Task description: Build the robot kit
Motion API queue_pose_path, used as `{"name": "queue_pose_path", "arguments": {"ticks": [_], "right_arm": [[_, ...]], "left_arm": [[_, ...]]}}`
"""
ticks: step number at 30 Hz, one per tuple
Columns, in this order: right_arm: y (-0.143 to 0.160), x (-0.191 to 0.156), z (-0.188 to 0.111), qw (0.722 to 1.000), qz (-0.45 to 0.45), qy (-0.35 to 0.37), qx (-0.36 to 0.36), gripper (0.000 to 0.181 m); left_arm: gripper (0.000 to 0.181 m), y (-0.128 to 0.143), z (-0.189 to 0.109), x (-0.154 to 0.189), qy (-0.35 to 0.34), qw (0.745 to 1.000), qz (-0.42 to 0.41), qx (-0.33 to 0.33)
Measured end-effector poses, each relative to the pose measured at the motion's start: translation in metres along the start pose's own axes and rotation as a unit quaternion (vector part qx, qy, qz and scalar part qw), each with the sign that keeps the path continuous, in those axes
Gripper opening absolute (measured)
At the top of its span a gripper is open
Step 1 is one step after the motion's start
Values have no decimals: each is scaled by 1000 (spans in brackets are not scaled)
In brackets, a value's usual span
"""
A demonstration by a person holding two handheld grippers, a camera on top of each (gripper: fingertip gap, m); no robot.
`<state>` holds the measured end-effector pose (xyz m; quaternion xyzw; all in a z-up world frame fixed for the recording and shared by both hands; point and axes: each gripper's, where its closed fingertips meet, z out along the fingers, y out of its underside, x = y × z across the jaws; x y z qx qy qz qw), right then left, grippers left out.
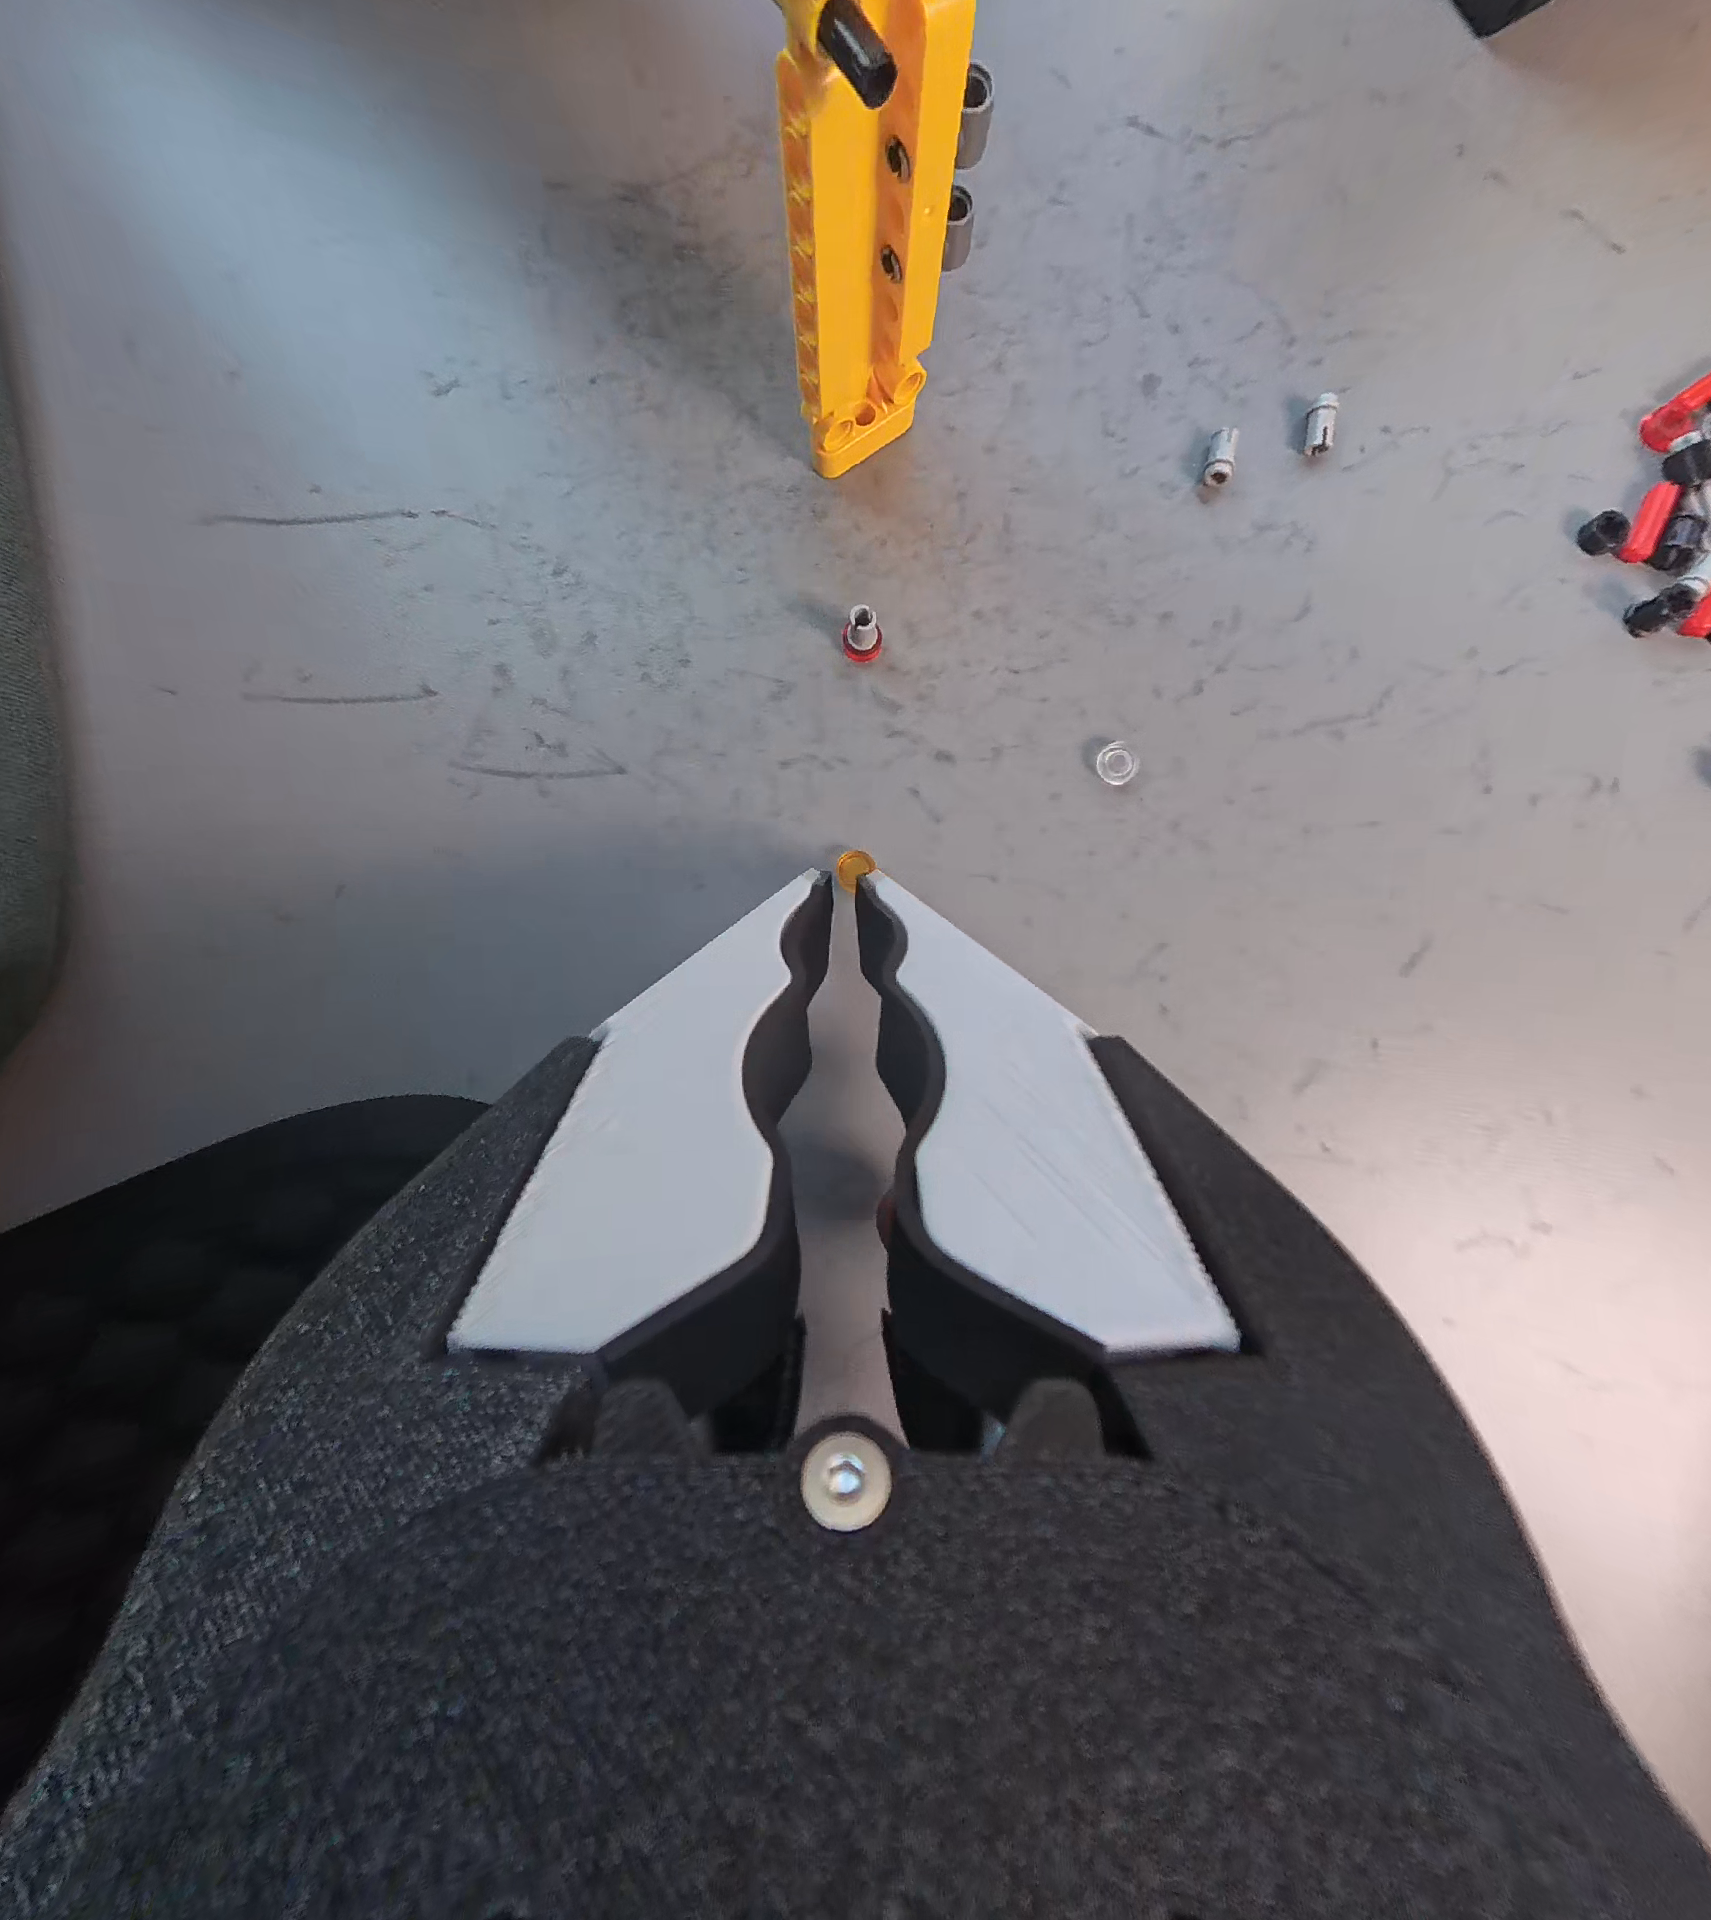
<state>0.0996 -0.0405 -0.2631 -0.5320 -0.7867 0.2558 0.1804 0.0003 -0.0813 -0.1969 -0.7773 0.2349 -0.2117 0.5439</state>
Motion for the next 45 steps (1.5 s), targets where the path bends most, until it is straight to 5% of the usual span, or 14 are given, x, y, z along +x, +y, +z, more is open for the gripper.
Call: {"name": "queue_pose_path", "arguments": {"ticks": [14,22,45], "right_arm": [[-2,0,2,999,-24,-25,-21,6],[-4,-34,0,995,-65,-75,-3,7],[-4,-29,7,994,-62,-79,-31,7]], "left_arm": [[24,0,-1,0,0,1000,-2,3],[24,0,0,1,4,1000,-2,1],[24,-1,-1,0,3,1000,-2,3]]}}
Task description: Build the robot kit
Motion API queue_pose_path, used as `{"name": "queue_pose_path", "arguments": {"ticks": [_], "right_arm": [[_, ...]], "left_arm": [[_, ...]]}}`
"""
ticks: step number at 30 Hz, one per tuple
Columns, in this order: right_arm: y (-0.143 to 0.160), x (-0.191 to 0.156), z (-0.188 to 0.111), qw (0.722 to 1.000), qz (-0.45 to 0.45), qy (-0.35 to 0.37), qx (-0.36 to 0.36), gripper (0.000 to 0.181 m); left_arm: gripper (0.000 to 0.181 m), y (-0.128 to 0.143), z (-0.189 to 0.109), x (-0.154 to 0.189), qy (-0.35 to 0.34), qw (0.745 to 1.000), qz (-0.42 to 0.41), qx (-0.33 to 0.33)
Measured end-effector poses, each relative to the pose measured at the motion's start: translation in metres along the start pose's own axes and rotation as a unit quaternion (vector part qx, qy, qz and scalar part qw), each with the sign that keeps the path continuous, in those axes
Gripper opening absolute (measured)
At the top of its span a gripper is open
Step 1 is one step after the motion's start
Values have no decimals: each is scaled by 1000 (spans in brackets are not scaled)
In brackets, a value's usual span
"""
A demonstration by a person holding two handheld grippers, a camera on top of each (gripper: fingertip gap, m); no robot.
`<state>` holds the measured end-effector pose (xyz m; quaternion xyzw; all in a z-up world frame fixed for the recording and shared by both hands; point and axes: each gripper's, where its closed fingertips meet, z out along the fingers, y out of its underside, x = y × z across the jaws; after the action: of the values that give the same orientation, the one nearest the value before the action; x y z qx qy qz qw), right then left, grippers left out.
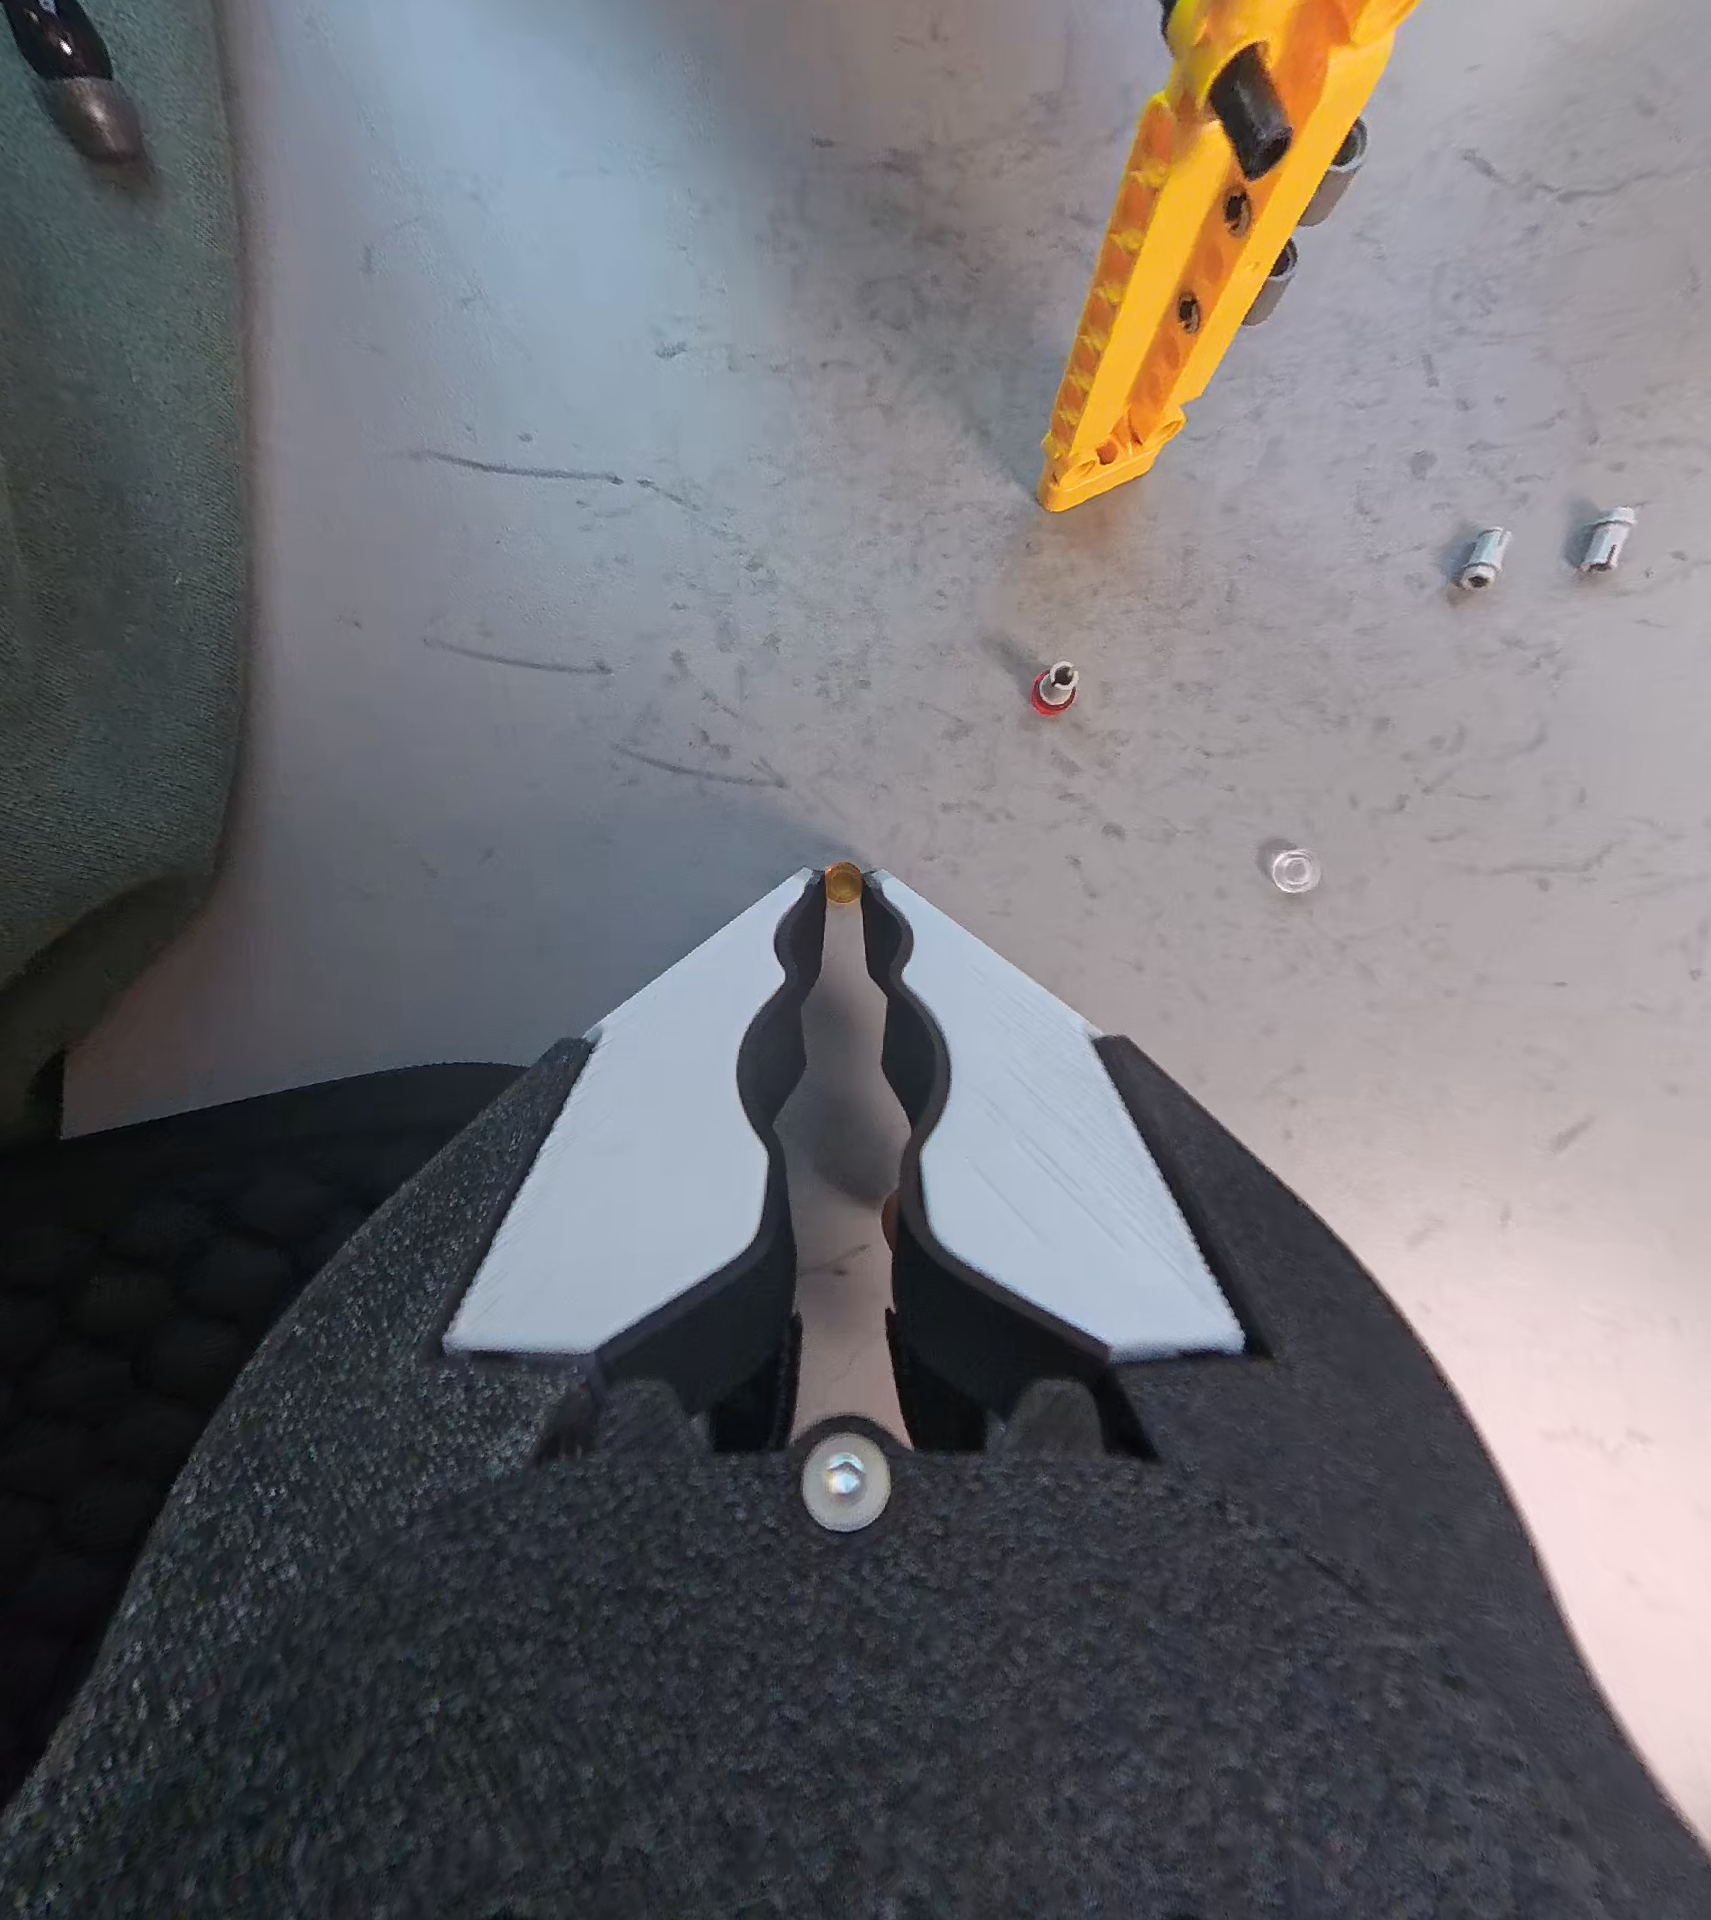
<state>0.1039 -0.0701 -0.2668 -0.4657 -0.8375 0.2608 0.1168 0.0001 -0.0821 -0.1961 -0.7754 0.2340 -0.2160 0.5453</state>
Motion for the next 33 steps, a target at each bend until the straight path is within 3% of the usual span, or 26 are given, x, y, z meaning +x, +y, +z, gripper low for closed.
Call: {"name": "queue_pose_path", "arguments": {"ticks": [15,23,30,33], "right_arm": [[16,-4,-14,999,44,12,1,12],[5,-20,-6,999,29,27,21,7],[-8,-12,-8,999,21,16,36,6],[-17,24,-22,996,27,73,51,6]], "left_arm": [[24,0,0,0,1,1000,0,1],[24,1,1,3,2,1000,9,-4],[23,0,0,2,-1,1000,8,-1],[24,0,0,2,0,1000,9,-1]]}}
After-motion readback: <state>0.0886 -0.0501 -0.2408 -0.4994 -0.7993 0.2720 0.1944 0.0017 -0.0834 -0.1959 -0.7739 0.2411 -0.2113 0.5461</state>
